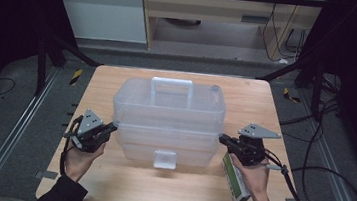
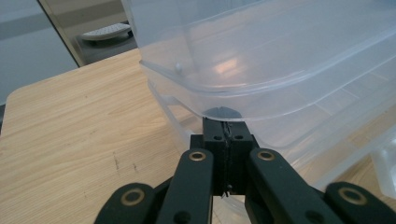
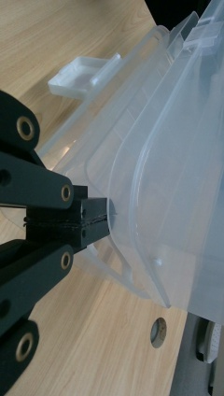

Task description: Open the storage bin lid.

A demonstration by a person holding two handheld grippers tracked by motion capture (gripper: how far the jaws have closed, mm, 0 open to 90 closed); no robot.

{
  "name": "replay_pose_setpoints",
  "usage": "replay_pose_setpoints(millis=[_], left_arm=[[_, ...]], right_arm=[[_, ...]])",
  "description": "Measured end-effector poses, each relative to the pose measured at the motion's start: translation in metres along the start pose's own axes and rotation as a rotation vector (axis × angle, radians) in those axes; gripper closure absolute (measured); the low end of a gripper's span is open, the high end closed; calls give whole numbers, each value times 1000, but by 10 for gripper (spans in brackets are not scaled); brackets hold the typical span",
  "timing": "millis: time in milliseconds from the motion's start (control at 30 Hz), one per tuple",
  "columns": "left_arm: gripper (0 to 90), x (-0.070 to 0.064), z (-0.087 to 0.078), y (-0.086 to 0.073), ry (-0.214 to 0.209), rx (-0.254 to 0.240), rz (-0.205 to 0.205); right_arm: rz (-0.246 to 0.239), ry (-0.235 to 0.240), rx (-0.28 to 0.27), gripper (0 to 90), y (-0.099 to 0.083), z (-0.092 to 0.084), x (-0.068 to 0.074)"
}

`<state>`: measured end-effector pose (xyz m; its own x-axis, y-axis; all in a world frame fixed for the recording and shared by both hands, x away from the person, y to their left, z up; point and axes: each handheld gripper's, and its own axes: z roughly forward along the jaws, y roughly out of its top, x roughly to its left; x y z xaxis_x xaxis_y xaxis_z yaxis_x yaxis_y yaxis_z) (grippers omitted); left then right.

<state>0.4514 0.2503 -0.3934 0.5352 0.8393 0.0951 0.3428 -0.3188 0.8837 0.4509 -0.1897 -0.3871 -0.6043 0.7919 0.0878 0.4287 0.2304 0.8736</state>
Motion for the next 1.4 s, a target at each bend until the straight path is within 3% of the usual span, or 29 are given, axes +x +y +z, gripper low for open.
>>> replay_pose_setpoints(millis=[767,1000,1167,1400], left_arm=[[883,0,0,10,18,-32,7],[648,2,4,1,115,-9,-4],[566,2,4,3,112,-22,-1],[531,2,6,8,110,-49,6]], right_arm=[[13,-1,-52,900,9,0,-6],[10,-4,-47,900,9,1,-7],[10,-6,-44,900,9,1,-6],[-4,-16,-38,900,10,1,-4]])
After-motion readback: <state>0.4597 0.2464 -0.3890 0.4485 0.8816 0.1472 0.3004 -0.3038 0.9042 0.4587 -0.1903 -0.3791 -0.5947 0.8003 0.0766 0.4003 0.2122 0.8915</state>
